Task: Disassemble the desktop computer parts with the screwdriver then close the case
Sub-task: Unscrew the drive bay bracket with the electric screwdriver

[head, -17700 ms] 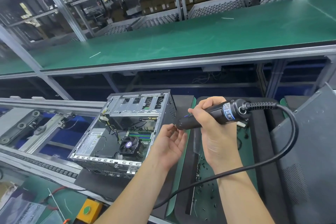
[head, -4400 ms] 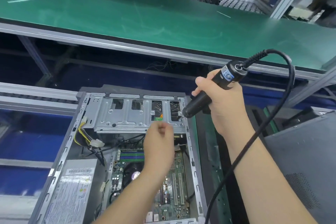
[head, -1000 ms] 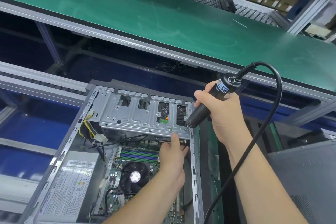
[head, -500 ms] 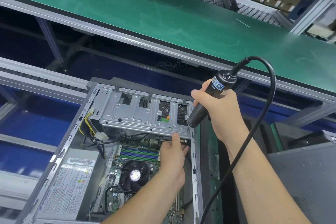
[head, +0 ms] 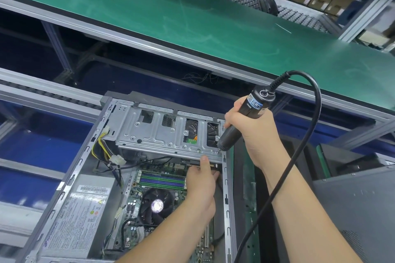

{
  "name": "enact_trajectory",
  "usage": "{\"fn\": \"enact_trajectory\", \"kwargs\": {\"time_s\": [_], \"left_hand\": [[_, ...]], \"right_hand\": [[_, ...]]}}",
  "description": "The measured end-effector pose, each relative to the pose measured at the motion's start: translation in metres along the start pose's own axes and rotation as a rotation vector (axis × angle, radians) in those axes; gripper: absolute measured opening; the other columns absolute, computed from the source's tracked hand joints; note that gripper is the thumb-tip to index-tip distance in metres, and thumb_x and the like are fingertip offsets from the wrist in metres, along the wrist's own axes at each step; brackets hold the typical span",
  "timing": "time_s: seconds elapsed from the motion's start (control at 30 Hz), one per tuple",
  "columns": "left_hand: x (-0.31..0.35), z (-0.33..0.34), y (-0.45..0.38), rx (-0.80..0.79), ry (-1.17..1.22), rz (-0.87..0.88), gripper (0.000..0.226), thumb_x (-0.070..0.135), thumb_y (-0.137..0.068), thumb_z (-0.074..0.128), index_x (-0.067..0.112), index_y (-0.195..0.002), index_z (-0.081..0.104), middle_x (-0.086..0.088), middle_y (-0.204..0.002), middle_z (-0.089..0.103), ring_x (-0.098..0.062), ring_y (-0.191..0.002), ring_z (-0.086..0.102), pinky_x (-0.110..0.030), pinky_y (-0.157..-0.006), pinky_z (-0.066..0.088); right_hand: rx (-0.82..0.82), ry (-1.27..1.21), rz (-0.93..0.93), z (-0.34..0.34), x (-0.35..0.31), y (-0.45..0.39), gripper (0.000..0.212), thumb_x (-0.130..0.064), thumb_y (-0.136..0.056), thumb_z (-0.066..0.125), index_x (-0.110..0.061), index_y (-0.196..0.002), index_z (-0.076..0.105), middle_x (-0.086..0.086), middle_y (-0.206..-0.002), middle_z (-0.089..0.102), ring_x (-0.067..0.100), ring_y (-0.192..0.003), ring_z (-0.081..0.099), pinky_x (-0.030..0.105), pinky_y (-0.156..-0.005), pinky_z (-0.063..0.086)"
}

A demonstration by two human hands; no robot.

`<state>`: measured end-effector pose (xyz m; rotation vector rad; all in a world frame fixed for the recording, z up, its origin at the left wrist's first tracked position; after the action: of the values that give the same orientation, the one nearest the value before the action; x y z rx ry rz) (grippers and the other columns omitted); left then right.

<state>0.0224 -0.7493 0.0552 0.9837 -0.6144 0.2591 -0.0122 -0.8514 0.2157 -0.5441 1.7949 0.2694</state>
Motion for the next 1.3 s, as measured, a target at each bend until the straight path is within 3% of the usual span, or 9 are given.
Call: {"fn": "enact_trajectory", "kwargs": {"time_s": [0.3, 0.43, 0.53, 0.67, 0.8, 0.93, 1.0, 1.1, 1.3], "left_hand": [[0.005, 0.0, 0.004, -0.008, -0.084, -0.016, 0.03, 0.045, -0.105, 0.047, 0.02, -0.087, 0.044, -0.004, -0.092, 0.063, -0.007, -0.086, 0.069, -0.022, -0.064, 0.046], [0.01, -0.003, 0.009, -0.056, -0.08, -0.061, 0.031, 0.044, -0.105, 0.049, 0.021, -0.086, 0.041, -0.001, -0.089, 0.06, -0.009, -0.085, 0.066, -0.026, -0.088, 0.044], [0.018, -0.01, 0.013, -0.079, -0.176, -0.121, 0.035, 0.047, -0.103, 0.052, 0.015, -0.091, 0.052, -0.002, -0.09, 0.066, -0.014, -0.083, 0.067, -0.032, -0.087, 0.042], [0.026, -0.025, 0.029, -0.017, -0.505, -0.08, 0.038, 0.048, -0.101, 0.049, 0.012, -0.1, 0.057, -0.006, -0.09, 0.057, -0.021, -0.072, 0.05, -0.032, -0.064, 0.037], [0.035, -0.003, 0.061, -0.099, -0.749, 0.431, 0.03, 0.037, -0.096, 0.047, 0.009, -0.088, 0.054, 0.003, -0.076, 0.053, -0.019, -0.07, 0.048, -0.034, -0.064, 0.039], [0.012, 0.056, 0.081, -0.42, -1.243, 0.735, 0.019, 0.031, -0.096, 0.053, 0.025, -0.08, 0.062, 0.01, -0.069, 0.065, -0.009, -0.066, 0.061, -0.027, -0.058, 0.042], [-0.014, 0.088, 0.083, -0.591, -1.54, 0.765, 0.019, 0.03, -0.096, 0.056, 0.028, -0.079, 0.065, 0.013, -0.068, 0.069, 0.0, -0.064, 0.062, -0.025, -0.06, 0.045], [-0.065, 0.122, 0.075, -0.734, -1.933, 0.757, 0.017, 0.03, -0.095, 0.061, 0.023, -0.084, 0.072, 0.012, -0.076, 0.07, -0.011, -0.074, 0.063, -0.027, -0.071, 0.047], [-0.193, 0.113, 0.029, -0.83, -2.433, 0.245, 0.005, 0.011, -0.086, 0.069, 0.011, -0.084, 0.073, 0.0, -0.074, 0.066, -0.021, -0.068, 0.058, -0.023, -0.059, 0.043]], "right_hand": [[-0.11, -0.094, -0.011, 0.0, -0.002, -0.012, 0.02, -0.034, -0.071, 0.082, -0.033, -0.071, 0.063, 0.006, -0.071, 0.063, 0.025, -0.072, 0.063, 0.048, -0.085, 0.054], [-0.119, -0.087, -0.03, 0.002, -0.005, -0.01, 0.02, -0.033, -0.077, 0.082, -0.026, -0.075, 0.063, 0.008, -0.071, 0.064, 0.027, -0.073, 0.063, 0.044, -0.082, 0.057], [-0.036, -0.202, -0.054, -0.013, -0.022, -0.01, 0.019, -0.025, -0.08, 0.08, -0.028, -0.072, 0.063, 0.007, -0.068, 0.062, 0.028, -0.07, 0.06, 0.048, -0.082, 0.058], [0.067, -0.338, -0.165, -0.049, -0.042, -0.004, 0.021, -0.02, -0.081, 0.082, -0.028, -0.072, 0.065, 0.002, -0.067, 0.061, 0.026, -0.067, 0.058, 0.053, -0.084, 0.055], [0.163, -0.404, -0.177, -0.094, -0.02, 0.02, 0.021, -0.018, -0.079, 0.083, -0.021, -0.077, 0.062, 0.005, -0.07, 0.06, 0.027, -0.066, 0.056, 0.048, -0.079, 0.053], [0.201, -0.458, -0.12, -0.139, 0.03, 0.043, 0.024, -0.016, -0.078, 0.083, -0.017, -0.08, 0.059, 0.007, -0.071, 0.058, 0.027, -0.068, 0.054, 0.049, -0.076, 0.052], [0.193, -0.466, -0.091, -0.16, 0.059, 0.051, 0.025, -0.018, -0.077, 0.083, -0.016, -0.078, 0.058, 0.007, -0.07, 0.055, 0.027, -0.068, 0.053, 0.048, -0.075, 0.05], [0.148, -0.504, -0.05, -0.187, 0.102, 0.063, 0.025, -0.018, -0.078, 0.084, -0.018, -0.074, 0.059, 0.006, -0.068, 0.054, 0.027, -0.067, 0.053, 0.046, -0.073, 0.049], [0.059, -0.636, 0.01, -0.211, 0.177, 0.09, 0.025, -0.022, -0.079, 0.084, -0.028, -0.066, 0.063, 0.006, -0.07, 0.055, 0.026, -0.068, 0.054, 0.043, -0.072, 0.049]]}}
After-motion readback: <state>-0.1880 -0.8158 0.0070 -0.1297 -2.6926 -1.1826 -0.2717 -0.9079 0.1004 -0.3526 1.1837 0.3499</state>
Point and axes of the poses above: each hand's wrist, its own y-axis away from the middle knuckle, its own z-axis out of the palm, x = y × z, the point moved 4 cm from there along -y, towards the middle knuckle
